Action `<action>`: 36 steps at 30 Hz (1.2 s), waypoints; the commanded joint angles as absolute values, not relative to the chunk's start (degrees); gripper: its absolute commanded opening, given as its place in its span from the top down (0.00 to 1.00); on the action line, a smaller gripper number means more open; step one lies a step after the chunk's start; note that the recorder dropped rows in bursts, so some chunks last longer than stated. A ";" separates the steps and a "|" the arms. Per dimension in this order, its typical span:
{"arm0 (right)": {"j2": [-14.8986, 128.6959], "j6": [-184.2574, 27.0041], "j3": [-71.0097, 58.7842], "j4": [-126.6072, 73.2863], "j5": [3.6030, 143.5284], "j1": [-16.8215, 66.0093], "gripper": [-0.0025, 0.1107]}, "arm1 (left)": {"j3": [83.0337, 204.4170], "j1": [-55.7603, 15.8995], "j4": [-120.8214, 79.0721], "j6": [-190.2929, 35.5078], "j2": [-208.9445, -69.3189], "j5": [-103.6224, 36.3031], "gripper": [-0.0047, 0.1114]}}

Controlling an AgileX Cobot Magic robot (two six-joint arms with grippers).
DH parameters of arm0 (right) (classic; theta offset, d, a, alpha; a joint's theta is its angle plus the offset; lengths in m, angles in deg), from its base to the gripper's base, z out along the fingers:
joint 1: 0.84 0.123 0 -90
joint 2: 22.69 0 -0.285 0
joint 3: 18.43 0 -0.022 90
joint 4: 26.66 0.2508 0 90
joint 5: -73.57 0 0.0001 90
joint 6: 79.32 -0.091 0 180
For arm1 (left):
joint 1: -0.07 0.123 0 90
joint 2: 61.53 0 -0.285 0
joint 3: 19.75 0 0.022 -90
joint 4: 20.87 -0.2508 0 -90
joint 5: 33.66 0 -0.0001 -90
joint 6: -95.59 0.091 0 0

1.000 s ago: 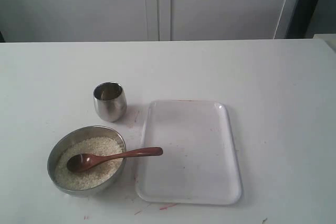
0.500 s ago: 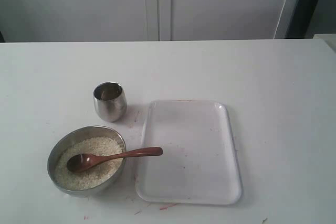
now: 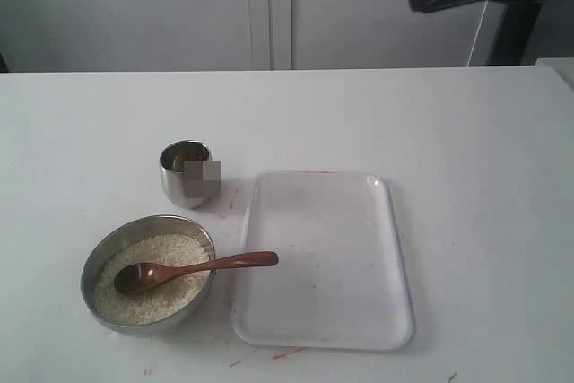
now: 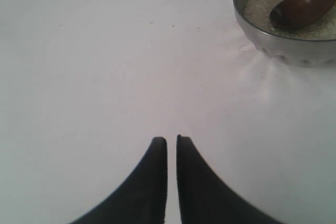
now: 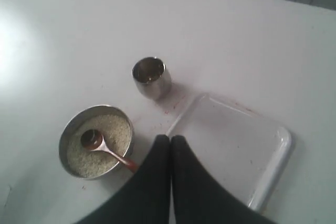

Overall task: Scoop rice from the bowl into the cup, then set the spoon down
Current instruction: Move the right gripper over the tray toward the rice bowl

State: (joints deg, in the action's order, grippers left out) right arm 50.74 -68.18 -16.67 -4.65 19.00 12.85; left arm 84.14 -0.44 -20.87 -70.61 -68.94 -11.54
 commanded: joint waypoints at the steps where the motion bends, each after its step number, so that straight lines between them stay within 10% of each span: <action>1: 53.21 -62.39 -17.17 -1.27 17.86 12.97 0.98 | 83.62 -0.66 -20.55 -70.94 -69.32 -8.78 0.84; 36: 75.33 -19.42 -17.17 -10.18 10.61 30.76 0.98 | 83.62 -0.66 -20.55 -70.94 -69.32 -8.78 0.84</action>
State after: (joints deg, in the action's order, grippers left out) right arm 75.24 -21.91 -16.72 -9.08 8.70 29.41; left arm 84.14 -0.44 -20.87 -70.61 -68.94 -11.54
